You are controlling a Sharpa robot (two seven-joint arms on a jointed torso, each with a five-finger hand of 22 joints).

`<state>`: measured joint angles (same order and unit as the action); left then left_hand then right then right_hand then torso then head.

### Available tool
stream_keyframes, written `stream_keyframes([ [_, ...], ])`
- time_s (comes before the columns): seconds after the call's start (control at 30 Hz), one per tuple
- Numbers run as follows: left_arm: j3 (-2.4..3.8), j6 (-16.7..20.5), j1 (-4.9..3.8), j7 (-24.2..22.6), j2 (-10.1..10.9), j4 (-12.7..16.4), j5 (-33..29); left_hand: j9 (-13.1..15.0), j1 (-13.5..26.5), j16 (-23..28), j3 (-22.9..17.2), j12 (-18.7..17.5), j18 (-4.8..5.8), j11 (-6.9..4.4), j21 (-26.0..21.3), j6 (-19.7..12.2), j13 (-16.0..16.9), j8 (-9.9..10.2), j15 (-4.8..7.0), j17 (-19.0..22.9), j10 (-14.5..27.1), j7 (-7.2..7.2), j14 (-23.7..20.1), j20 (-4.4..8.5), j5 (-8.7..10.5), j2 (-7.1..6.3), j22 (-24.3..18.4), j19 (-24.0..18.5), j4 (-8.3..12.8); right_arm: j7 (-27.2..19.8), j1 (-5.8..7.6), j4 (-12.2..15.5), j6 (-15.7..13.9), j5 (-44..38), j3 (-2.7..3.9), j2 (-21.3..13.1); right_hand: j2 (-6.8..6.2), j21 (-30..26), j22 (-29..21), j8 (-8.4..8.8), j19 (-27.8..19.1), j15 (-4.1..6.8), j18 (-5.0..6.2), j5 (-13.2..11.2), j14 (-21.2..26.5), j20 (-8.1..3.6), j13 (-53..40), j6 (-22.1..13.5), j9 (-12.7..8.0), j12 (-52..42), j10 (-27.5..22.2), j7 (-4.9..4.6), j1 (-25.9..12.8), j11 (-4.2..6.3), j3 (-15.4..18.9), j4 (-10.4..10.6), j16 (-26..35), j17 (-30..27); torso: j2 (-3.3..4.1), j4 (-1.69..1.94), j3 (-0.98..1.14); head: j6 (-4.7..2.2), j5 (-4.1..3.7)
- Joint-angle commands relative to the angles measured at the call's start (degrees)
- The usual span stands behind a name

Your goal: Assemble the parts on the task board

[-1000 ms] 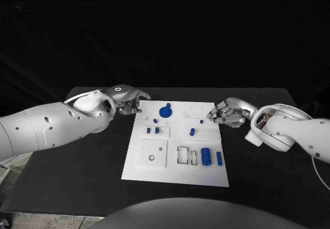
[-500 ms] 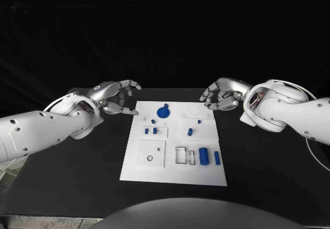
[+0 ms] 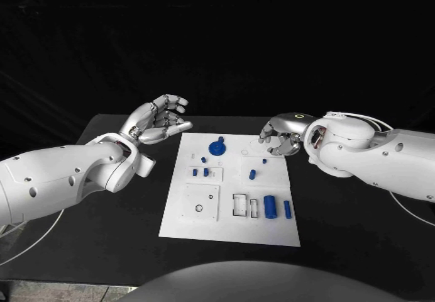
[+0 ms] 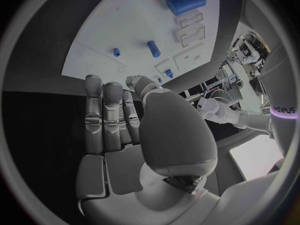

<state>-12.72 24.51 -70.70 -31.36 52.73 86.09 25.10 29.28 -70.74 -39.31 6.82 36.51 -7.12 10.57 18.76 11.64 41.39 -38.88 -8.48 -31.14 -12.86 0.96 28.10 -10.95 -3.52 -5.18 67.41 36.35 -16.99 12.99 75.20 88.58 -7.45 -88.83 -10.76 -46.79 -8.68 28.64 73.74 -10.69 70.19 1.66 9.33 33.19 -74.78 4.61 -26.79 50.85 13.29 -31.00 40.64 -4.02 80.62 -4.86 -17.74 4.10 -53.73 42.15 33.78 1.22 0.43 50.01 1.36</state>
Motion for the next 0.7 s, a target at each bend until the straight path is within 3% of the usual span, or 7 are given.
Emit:
stream_keyframes([
  [0.03,0.02,-7.6,0.07,-5.2,0.3,1.2,-20.0,-0.7,-0.4,-0.6,-0.7,1.3,0.3,0.1,-1.2,-1.3,-0.7,-0.9,-0.09,0.3,0.8,0.79,-0.4,-0.35,-0.84,1.26,-1.0,0.2,0.1,0.5,-1.24,-1.4,1.2,-6.2,0.02,0.8,-0.15,1.2,0.7,-0.49,0.4,-0.17,0.24,0.2,-0.2,-0.14,0.0,0.5,0.4,-0.5,0.7,0.0,0.0,0.0,-0.8,-0.1,-1.0,0.9,-0.09,0.02,0.03,-0.01,0.02],
  [0.17,0.01,-9.0,0.12,-5.5,0.7,2.4,-22.8,-1.7,-1.1,-1.3,-0.9,2.7,-0.09,0.12,-2.2,-2.2,-1.7,-2.4,-0.08,0.6,1.4,1.15,-0.3,-0.69,-2.22,2.41,-1.9,1.0,0.2,0.1,-2.59,-3.0,1.3,-7.1,0.02,1.8,-0.47,1.4,1.1,-0.58,0.7,-0.35,0.19,-2.0,-0.4,-0.01,0.4,0.4,0.9,-0.5,0.5,0.0,-1.1,-0.14,-1.4,0.2,-1.4,1.1,-0.1,-0.04,0.02,-0.01,0.19],
  [0.3,0.0,-10.3,0.14,-5.2,0.9,2.9,-23.8,-4.0,-3.6,-2.4,-0.6,5.2,-0.58,0.57,-3.7,-3.7,-4.1,-4.8,-0.47,1.6,2.5,1.54,0.1,-1.44,-7.09,4.38,-3.0,2.5,0.4,-0.2,-3.8,-4.1,1.1,-7.5,0.03,2.4,-0.41,1.5,1.3,-0.86,0.8,-0.38,0.16,-2.5,-0.5,0.08,0.6,1.0,1.2,-0.6,0.7,-0.33,-1.8,-0.12,-1.6,0.4,-1.7,1.2,-0.06,-0.18,0.07,-0.01,0.47],
  [0.37,-0.01,-10.8,0.15,-5.0,1.0,3.0,-24.0,-5.1,-4.6,-2.9,-0.2,6.2,-0.79,0.7,-4.3,-4.3,-5.2,-5.7,-0.57,2.1,2.9,1.47,0.2,-1.72,-8.56,4.95,-3.4,3.1,0.5,-0.3,-4.31,-4.4,0.7,-7.2,0.03,2.5,-0.38,1.7,1.4,-1.1,1.0,-0.38,0.12,-2.4,-0.7,0.11,0.7,1.7,1.5,-0.9,1.3,-0.85,-2.2,-0.05,-1.9,0.6,-2.0,1.5,-0.02,-0.18,0.08,-0.01,0.46],
  [0.5,-0.02,-11.4,0.15,-4.9,0.9,2.9,-24.2,-6.6,-5.5,-3.3,0.5,7.4,-1.07,0.76,-4.9,-5.1,-6.7,-6.7,-0.59,2.8,3.4,1.32,0.2,-1.98,-10.24,5.49,-3.7,3.6,0.4,-0.8,-5.18,-5.1,-0.1,-6.7,0.04,2.8,-0.31,2.8,1.8,-1.35,1.7,-0.38,-0.02,-2.0,-1.3,0.12,0.9,2.7,1.8,-1.1,2.2,-1.5,-2.7,0.09,-2.4,0.7,-2.9,2.4,-0.02,-0.25,0.04,-0.01,0.35],
  [0.7,-0.02,-12.2,0.15,-4.3,0.6,2.8,-24.3,-7.6,-6.4,-3.7,0.9,8.3,-1.22,0.92,-5.3,-5.4,-7.7,-7.4,-0.7,3.2,3.7,1.56,0.5,-2.21,-11.05,6.11,-3.8,4.0,0.5,-1.7,-6.42,-6.7,-2.0,-6.4,0.04,3.3,-0.29,3.2,2.1,-1.35,2.1,-0.32,-0.08,-3.1,-1.8,0.1,1.3,3.4,2.1,-1.2,2.8,-1.71,-3.1,0.25,-2.8,0.8,-3.5,2.9,-0.02,-0.19,0.04,-0.01,0.08],
])
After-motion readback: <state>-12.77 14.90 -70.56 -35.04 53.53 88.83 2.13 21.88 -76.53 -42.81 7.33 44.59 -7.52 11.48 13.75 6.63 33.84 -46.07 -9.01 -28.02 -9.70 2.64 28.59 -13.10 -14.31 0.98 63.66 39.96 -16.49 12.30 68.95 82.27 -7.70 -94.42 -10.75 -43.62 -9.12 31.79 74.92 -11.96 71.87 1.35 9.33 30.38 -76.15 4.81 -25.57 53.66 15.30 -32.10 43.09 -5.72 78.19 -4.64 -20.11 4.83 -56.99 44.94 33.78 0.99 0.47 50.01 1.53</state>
